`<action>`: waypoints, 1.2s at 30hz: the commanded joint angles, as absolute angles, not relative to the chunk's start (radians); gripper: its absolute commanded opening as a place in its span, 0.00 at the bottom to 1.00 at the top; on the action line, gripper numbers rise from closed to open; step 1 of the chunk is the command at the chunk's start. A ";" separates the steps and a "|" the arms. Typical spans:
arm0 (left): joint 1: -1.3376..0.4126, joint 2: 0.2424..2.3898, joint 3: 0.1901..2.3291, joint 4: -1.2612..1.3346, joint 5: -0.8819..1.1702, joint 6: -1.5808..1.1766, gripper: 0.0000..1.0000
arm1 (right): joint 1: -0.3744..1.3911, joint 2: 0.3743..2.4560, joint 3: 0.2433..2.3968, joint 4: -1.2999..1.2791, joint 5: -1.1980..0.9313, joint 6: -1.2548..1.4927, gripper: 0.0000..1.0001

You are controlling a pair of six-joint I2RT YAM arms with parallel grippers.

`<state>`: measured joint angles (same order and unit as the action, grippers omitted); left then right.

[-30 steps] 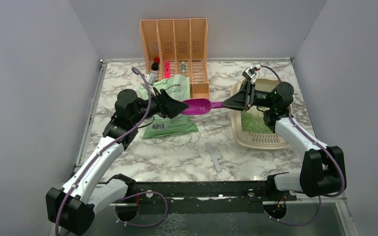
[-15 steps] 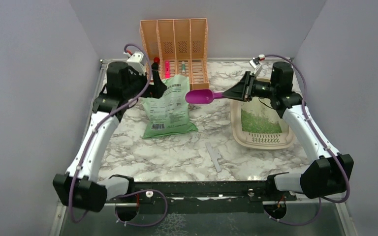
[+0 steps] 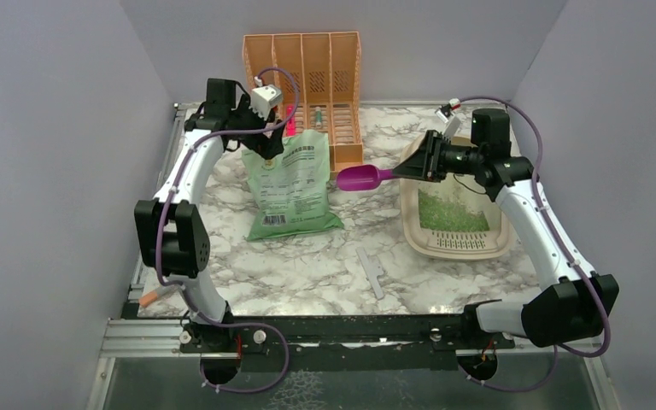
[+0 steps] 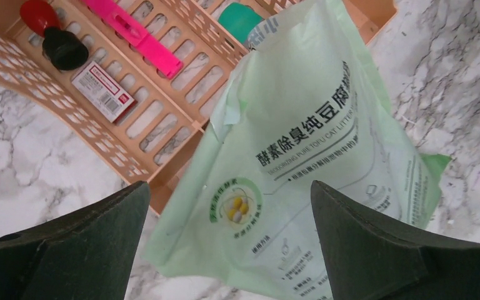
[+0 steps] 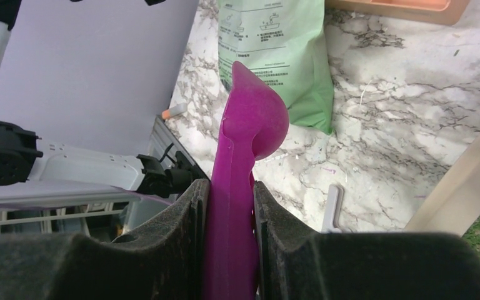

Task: Fill the litter box with clean litter
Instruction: 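Scoop the cat litter from the cat litter bag.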

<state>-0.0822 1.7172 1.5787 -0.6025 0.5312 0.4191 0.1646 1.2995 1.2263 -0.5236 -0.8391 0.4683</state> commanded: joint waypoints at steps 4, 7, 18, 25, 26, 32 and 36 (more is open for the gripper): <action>-0.069 1.925 1.825 -0.781 0.596 0.668 0.99 | 0.170 1.296 1.281 -0.586 -0.808 0.418 0.01; -0.057 2.008 1.907 -0.864 0.627 0.705 0.99 | 0.169 1.307 1.285 -0.587 -0.809 0.416 0.01; -0.012 2.126 2.005 -0.962 0.756 0.702 0.85 | 0.170 1.341 1.310 -0.586 -0.812 0.414 0.00; -0.012 2.148 2.005 -1.007 0.798 0.706 0.60 | 0.169 1.335 1.307 -0.599 -0.806 0.400 0.01; -0.011 2.149 2.003 -1.016 0.802 0.708 0.56 | 0.169 1.334 1.307 -0.602 -0.804 0.398 0.01; -0.011 2.104 1.987 -1.082 0.946 0.770 0.36 | 0.169 1.325 1.333 -0.622 -0.791 0.390 0.01; -0.012 2.043 1.965 -1.090 0.978 0.768 0.08 | 0.169 1.306 1.345 -0.632 -0.780 0.389 0.01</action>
